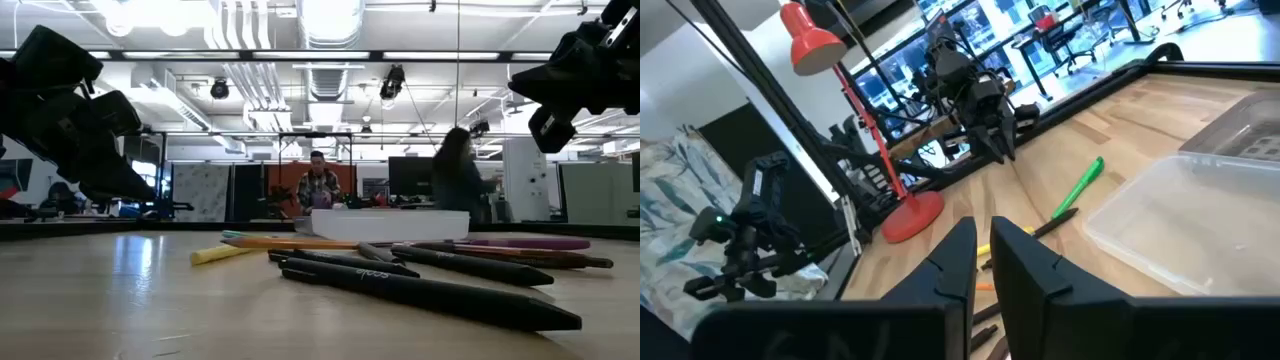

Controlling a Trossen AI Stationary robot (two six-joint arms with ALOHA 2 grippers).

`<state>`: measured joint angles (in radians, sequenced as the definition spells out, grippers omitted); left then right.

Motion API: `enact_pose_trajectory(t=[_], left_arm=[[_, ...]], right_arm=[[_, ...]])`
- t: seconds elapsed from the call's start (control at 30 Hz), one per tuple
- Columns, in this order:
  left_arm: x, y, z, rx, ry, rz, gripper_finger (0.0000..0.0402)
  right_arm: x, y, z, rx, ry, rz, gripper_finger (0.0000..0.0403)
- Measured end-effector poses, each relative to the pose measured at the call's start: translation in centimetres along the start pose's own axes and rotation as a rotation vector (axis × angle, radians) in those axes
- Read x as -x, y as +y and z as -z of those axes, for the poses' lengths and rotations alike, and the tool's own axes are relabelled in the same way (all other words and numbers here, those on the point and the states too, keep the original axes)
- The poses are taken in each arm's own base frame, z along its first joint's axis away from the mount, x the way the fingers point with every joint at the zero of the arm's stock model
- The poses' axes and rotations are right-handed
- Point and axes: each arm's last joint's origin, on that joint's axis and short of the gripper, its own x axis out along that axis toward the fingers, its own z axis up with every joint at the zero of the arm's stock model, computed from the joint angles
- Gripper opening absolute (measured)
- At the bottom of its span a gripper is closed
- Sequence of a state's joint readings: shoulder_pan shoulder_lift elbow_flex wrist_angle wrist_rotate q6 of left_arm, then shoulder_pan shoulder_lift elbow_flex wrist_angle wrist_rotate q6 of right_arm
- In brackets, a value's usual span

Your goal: Pick & place school supplies into a supply box

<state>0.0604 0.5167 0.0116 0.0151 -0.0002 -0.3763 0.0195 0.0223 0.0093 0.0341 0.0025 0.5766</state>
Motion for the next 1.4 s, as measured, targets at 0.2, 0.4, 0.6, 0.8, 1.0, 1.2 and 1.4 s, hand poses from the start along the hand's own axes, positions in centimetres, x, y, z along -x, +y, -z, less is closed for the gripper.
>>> enact_pose_trajectory(t=[0.2,0.4,0.6,0.8,1.0,1.2,1.4], left_arm=[[0.00,0.00,0.00,0.000,0.000,0.000,0.0069],[0.00,0.00,0.00,0.000,0.000,0.000,0.0069],[0.00,0.00,0.00,0.000,0.000,0.000,0.0069],[0.00,0.00,0.00,0.000,0.000,0.000,0.0069],[0.00,0.00,0.01,0.000,0.000,0.000,0.0069],[0.00,0.00,0.00,0.000,0.000,0.000,0.0069],[0.00,0.00,0.00,0.000,0.000,0.000,0.0069]], right_arm=[[0.00,0.00,0.00,0.000,0.000,0.000,0.0028],[0.00,0.00,0.00,0.000,0.000,0.000,0.0028],[0.00,0.00,0.00,0.000,0.000,0.000,0.0028],[0.00,0.00,0.00,0.000,0.000,0.000,0.0028],[0.00,0.00,0.00,0.000,0.000,0.000,0.0028],[0.00,0.00,-0.01,0.000,-0.001,0.000,0.0028],[0.00,-0.39,-0.49,-0.088,-0.138,0.159,0.0028]])
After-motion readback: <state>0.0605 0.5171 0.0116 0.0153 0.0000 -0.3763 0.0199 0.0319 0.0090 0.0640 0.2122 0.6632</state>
